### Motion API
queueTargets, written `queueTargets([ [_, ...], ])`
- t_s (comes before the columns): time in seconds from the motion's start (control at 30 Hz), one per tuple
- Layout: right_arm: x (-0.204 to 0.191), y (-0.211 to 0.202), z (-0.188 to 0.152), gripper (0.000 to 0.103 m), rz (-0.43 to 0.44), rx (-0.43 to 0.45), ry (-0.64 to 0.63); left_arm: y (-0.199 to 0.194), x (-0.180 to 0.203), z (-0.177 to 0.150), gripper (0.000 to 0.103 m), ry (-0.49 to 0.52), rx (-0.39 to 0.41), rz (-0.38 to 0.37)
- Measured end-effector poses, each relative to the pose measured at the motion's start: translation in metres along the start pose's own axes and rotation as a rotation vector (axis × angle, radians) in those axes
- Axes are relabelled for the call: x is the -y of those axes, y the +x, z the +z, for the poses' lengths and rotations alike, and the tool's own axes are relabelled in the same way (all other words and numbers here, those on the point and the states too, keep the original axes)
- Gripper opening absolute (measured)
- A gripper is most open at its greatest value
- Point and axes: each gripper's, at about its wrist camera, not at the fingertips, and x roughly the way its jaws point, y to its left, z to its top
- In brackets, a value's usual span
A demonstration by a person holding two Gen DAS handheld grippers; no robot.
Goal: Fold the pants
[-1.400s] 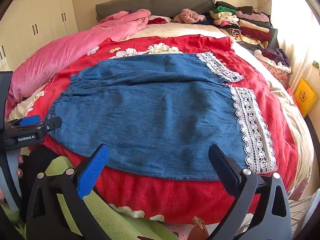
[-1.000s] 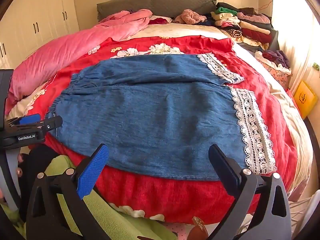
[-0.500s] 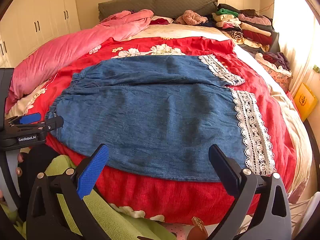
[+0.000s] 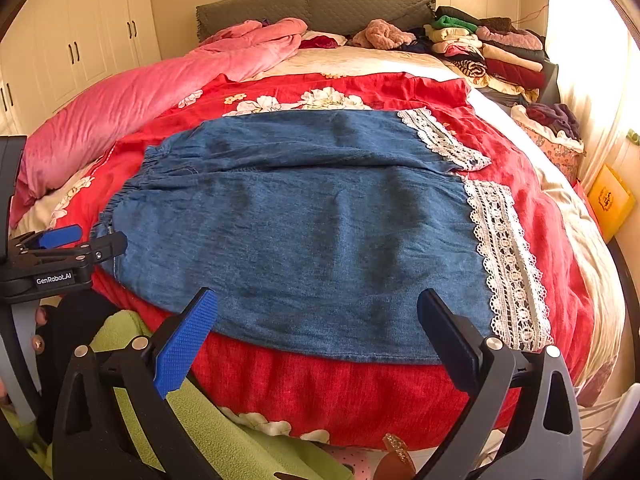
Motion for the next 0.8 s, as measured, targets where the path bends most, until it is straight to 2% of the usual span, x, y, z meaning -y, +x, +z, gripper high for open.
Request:
queueTargets([
  [0.8, -0.0004, 0.0000, -0.0006, 0.099, 0.003, 0.002, -0.003, -0.0001, 0.0010, 0.0002, 0.095, 0.010, 0.001, 0.003],
])
